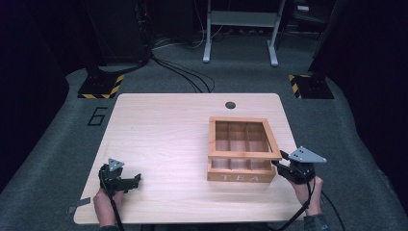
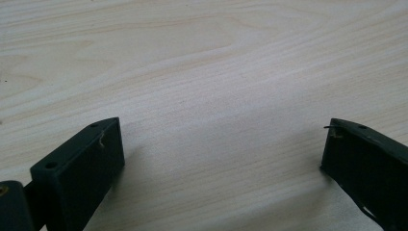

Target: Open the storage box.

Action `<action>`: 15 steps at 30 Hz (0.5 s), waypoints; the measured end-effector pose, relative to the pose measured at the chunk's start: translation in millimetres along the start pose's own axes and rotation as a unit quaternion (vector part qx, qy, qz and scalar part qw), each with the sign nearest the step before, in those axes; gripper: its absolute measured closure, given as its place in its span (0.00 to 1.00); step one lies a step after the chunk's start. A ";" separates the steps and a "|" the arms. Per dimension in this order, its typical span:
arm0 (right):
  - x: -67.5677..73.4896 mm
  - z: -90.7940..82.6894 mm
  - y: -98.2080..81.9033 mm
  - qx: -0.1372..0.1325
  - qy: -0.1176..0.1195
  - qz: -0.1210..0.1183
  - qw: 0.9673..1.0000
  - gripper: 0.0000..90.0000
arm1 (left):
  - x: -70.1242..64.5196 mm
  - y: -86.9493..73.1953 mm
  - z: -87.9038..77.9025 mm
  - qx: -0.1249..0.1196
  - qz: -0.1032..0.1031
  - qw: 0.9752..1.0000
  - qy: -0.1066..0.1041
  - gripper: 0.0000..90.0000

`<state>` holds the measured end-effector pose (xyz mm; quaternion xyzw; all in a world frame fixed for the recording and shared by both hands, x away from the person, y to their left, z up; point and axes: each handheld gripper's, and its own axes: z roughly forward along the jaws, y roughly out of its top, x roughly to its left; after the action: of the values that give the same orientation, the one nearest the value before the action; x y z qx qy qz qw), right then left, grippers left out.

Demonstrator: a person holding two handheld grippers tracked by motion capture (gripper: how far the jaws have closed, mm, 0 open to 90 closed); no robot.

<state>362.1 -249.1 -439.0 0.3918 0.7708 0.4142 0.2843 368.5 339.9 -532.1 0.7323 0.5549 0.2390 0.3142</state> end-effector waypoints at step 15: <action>12.0 1.3 -25.1 0.029 0.023 0.026 0.999 0.64 | 0.2 0.2 -0.2 0.002 0.001 1.000 -0.001 0.01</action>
<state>347.5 -247.3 -462.6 0.4103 0.7783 0.4079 0.2439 368.5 340.1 -531.9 0.7335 0.5547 0.2375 0.3128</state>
